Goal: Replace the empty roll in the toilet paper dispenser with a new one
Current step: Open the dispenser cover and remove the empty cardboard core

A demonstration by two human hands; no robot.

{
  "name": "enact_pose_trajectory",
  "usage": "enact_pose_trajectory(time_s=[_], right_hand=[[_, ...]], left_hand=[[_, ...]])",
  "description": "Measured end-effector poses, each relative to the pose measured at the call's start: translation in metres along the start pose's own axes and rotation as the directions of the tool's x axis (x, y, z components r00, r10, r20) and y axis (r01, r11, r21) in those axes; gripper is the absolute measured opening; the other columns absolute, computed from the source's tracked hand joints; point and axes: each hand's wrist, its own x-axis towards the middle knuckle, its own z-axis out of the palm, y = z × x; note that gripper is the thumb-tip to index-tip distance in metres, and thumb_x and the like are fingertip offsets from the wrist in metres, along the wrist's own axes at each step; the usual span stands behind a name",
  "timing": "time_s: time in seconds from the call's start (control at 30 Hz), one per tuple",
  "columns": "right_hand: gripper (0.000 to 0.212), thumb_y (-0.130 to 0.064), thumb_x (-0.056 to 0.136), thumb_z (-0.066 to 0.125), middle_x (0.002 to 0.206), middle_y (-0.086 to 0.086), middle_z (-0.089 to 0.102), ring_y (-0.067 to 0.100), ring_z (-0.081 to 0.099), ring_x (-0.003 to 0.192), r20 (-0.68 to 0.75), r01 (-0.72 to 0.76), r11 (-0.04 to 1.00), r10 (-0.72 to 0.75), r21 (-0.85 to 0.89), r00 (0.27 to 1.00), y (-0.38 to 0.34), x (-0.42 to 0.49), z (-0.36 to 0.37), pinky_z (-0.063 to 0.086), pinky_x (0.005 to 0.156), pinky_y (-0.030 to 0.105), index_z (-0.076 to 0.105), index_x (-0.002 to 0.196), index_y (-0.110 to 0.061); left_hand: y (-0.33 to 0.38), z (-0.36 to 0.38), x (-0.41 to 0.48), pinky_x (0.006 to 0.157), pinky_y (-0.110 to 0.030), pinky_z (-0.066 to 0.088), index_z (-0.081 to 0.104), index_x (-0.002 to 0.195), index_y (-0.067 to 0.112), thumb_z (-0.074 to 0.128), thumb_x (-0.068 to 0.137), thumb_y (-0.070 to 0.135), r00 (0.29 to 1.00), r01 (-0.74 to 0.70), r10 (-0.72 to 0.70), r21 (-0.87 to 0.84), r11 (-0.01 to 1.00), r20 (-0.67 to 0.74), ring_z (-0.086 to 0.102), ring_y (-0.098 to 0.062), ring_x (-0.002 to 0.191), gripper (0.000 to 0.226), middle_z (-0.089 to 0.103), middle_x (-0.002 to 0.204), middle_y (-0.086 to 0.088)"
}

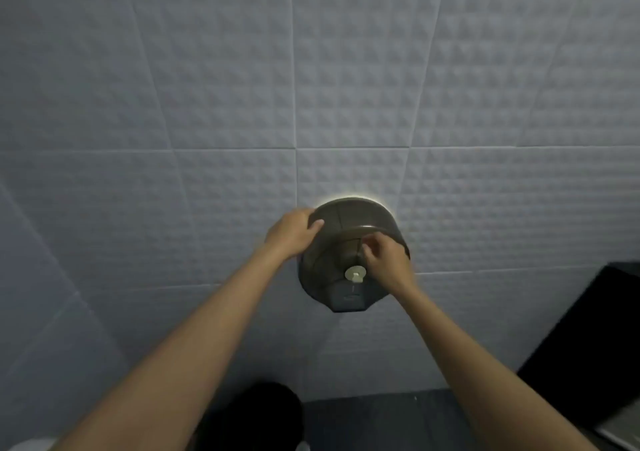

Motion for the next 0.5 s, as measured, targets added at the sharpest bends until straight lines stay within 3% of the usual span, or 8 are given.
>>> enact_pose_trajectory(time_s=[0.2, 0.27, 0.37, 0.5], right_hand=[[0.027, -0.036, 0.089, 0.057, 0.098, 0.01, 0.071, 0.031, 0.065, 0.094, 0.076, -0.282, 0.959, 0.282, -0.005, 0.956, 0.041, -0.007, 0.036, 0.049, 0.073, 0.033, 0.066, 0.098, -0.012], [0.03, -0.042, 0.088, 0.056, 0.083, 0.009, 0.069, 0.029, 0.064, 0.086, 0.129, -0.353, 0.936, 0.348, 0.017, 0.929, 0.049, -0.005, 0.045, 0.046, 0.067, 0.031, 0.067, 0.081, -0.014], [0.045, -0.046, 0.087, 0.057, 0.062, 0.007, 0.057, 0.029, 0.056, 0.07, 0.176, -0.404, 0.913, 0.389, 0.06, 0.904, 0.053, -0.005, 0.057, 0.037, 0.058, 0.031, 0.054, 0.054, -0.016], [0.038, -0.04, 0.086, 0.062, 0.076, 0.015, 0.07, 0.031, 0.065, 0.079, 0.159, -0.427, 0.888, 0.403, 0.171, 0.901, 0.056, -0.003, 0.069, 0.045, 0.063, 0.034, 0.068, 0.075, -0.003]], left_hand=[[-0.018, 0.047, 0.009, 0.114, -0.039, 0.031, 0.021, 0.151, 0.014, 0.05, 0.092, 0.048, 0.99, 0.08, -0.074, -0.05, 0.996, 0.118, 0.031, -0.028, 0.141, 0.073, 0.03, 0.155, -0.014], [-0.025, 0.055, 0.01, 0.115, -0.043, 0.03, 0.012, 0.152, 0.022, 0.052, 0.09, 0.05, 0.986, 0.12, -0.106, -0.109, 0.987, 0.127, 0.029, -0.028, 0.143, 0.079, 0.026, 0.156, -0.013], [-0.031, 0.064, 0.011, 0.117, -0.045, 0.027, 0.004, 0.151, 0.03, 0.054, 0.088, 0.052, 0.984, 0.139, -0.115, -0.18, 0.974, 0.138, 0.022, -0.026, 0.146, 0.084, 0.019, 0.159, -0.012], [-0.035, 0.07, 0.013, 0.117, -0.039, 0.027, 0.004, 0.151, 0.032, 0.054, 0.089, 0.05, 0.989, 0.129, -0.11, -0.202, 0.971, 0.101, 0.025, -0.023, 0.144, 0.082, 0.022, 0.158, -0.007]])
